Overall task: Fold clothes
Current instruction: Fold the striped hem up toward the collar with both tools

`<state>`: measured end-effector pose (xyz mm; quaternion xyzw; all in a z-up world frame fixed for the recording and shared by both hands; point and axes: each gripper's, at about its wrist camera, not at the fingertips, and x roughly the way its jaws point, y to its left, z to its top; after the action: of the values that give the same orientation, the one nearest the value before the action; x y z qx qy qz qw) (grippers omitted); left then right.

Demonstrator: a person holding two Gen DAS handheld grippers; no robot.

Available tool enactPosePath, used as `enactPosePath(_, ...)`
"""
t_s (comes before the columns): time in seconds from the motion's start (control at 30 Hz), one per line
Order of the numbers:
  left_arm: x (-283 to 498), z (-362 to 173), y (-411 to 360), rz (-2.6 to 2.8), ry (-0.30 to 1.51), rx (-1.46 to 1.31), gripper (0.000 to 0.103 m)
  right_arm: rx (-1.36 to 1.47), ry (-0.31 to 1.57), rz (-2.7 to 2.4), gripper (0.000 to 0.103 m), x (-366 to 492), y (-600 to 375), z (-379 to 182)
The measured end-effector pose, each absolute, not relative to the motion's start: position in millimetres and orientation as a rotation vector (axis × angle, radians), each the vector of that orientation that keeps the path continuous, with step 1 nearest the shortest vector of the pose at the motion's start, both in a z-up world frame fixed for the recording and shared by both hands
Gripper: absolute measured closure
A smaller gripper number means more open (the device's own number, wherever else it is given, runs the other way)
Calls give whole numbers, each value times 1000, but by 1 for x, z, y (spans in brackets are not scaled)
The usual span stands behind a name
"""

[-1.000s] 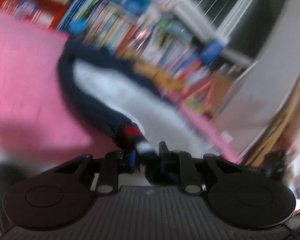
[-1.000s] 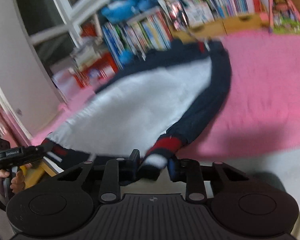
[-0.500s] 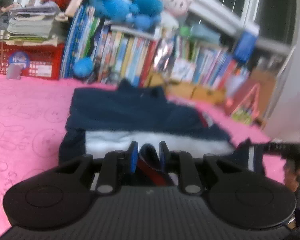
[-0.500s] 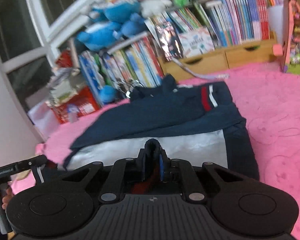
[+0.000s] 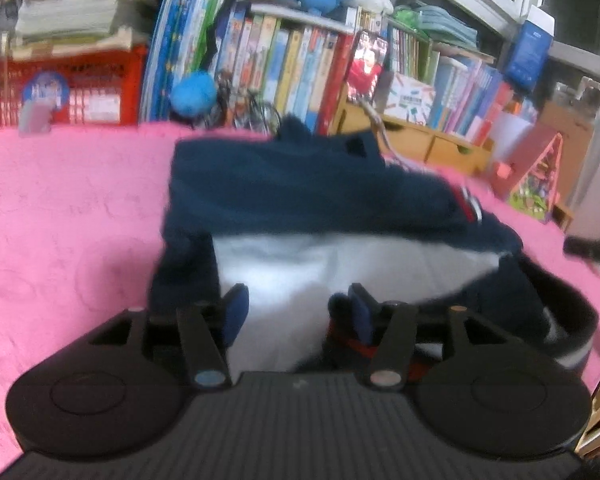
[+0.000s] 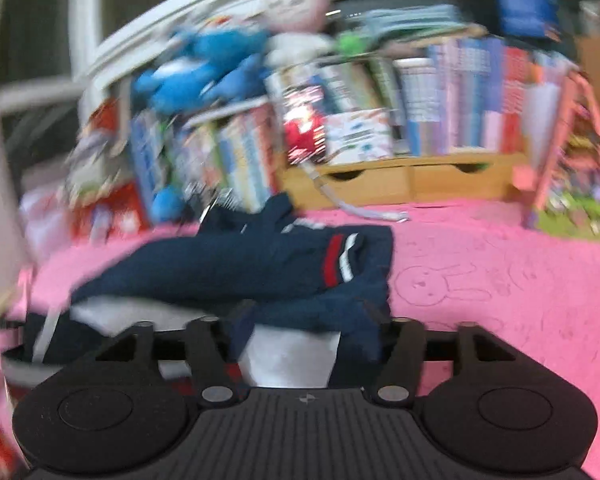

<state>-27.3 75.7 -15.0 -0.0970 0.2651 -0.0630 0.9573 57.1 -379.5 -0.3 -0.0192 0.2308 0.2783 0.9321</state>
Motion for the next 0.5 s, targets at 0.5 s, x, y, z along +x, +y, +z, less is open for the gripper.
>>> enactPosePath(0.5, -56, -23, 42, -458, 592, 245, 22, -228, 670, 818, 24, 70, -293, -50)
